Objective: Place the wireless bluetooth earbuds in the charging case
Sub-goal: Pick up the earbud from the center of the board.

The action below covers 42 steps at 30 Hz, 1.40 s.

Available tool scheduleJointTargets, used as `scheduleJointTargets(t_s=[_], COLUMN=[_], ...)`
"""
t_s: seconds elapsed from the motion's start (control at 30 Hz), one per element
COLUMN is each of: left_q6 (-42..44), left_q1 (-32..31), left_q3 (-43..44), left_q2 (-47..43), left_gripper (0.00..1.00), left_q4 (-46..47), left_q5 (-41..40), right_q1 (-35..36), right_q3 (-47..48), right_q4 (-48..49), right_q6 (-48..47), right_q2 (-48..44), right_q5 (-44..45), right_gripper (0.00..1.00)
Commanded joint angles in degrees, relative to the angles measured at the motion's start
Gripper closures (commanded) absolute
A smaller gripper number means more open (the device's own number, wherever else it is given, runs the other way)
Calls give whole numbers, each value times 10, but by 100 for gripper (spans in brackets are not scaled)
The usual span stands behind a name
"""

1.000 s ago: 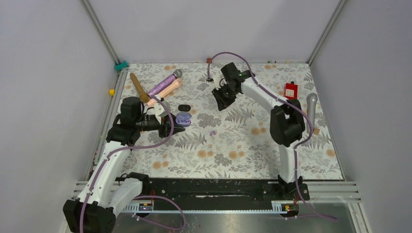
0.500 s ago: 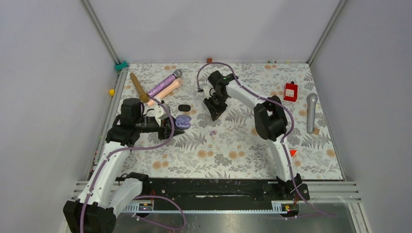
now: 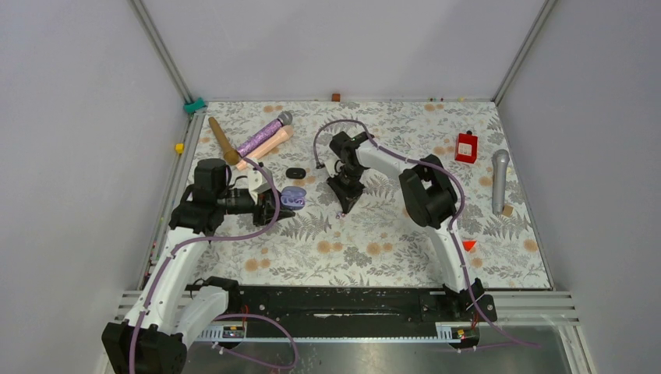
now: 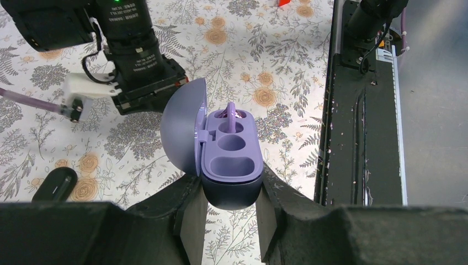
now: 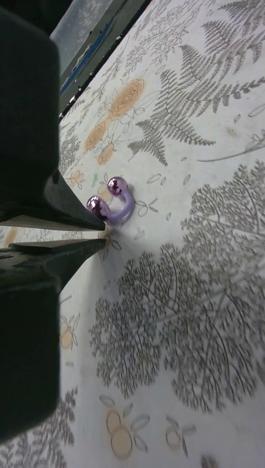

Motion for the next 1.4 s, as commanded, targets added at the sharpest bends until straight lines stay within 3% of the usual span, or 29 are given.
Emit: scheduleJointTargets(t_s=[0.0, 0.57, 0.87, 1.2, 1.37], left_q6=[14, 16, 17, 15, 17], left_q1=[6, 6, 6, 7, 7], left_q3=[19, 16, 15, 16, 16], left_q2=[-10, -11, -10, -12, -10], left_gripper=[100, 100, 100, 100, 100], left_q4=[7, 8, 8, 7, 8], left_q5=[23, 25, 26, 25, 25], right_q1=[30, 87, 83, 45, 35], right_q3=[-26, -61, -63, -72, -75], right_q4=[-7, 3, 10, 37, 44], right_q6=[3, 15, -17, 35, 51], right_q2=[-28, -75, -126, -85, -63], right_q5=[-25, -108, -47, -32, -35], right_gripper=[83, 83, 83, 84, 73])
